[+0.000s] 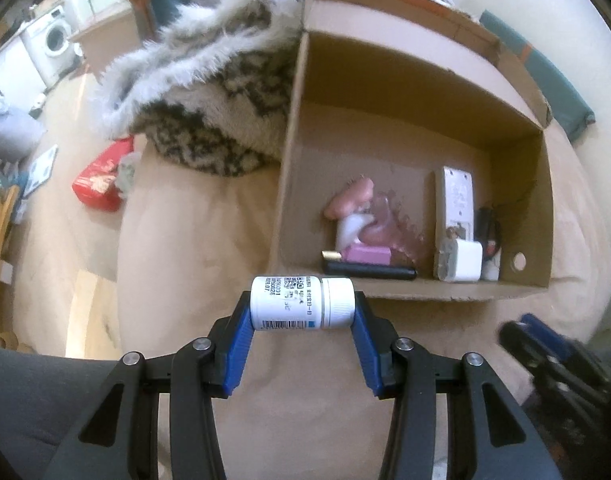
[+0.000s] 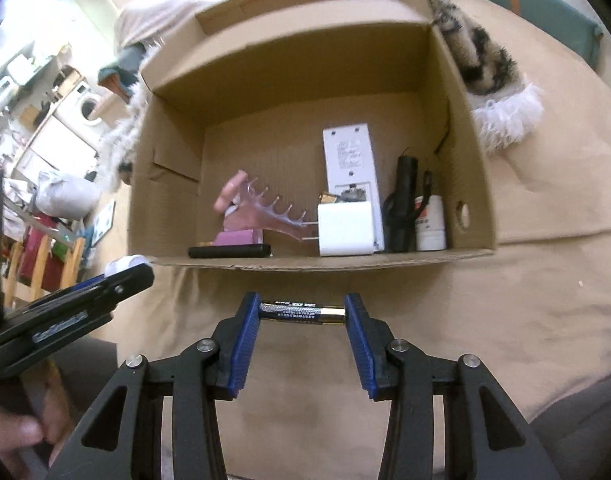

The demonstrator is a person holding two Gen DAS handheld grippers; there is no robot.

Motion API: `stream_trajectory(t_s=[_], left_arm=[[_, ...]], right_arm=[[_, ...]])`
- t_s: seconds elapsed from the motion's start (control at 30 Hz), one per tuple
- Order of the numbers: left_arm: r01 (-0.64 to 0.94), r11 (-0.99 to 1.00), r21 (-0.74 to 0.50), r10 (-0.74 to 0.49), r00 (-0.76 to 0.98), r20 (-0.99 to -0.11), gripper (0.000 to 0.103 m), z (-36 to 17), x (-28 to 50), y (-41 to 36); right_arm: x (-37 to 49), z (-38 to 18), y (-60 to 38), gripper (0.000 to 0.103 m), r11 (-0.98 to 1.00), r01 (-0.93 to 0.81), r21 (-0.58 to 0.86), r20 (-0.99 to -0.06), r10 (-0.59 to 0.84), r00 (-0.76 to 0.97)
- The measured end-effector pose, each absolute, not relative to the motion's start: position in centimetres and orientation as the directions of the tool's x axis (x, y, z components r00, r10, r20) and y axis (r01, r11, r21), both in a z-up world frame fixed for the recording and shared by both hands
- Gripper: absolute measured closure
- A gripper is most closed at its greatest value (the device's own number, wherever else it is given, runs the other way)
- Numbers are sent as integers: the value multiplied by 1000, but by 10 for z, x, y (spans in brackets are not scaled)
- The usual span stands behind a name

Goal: Organize rigid objects
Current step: 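Lift the pill bottle and the black battery toward the box with both tools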

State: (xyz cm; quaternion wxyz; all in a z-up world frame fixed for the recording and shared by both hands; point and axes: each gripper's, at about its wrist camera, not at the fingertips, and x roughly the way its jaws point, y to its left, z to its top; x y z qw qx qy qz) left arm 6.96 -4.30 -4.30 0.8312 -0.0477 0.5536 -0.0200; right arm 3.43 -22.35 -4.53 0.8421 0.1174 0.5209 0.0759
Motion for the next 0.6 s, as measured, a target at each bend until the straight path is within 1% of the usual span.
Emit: stream_trajectory(t_s=[0.1,0.3,0.43,0.6], left_arm=[[-30,992,-120,-97,411,-907,60,-36,70,-40],[9,992,-129,-118,475,-872,60,-8,77,-47],[66,992,-107,-125,519,-846,60,14,88,-64],[98,991,-91,-130,530,-838,60,24,112,-79]], right_arm=[[29,-34,-239,57,963,-21,270,-843,247,478],[37,-9,-266,57,953,-55,299,-803,282,526],[53,3,-271,57,952,-67,298,-781,284,556],[83,15,-280,57,949,-57,309,-764,284,580]])
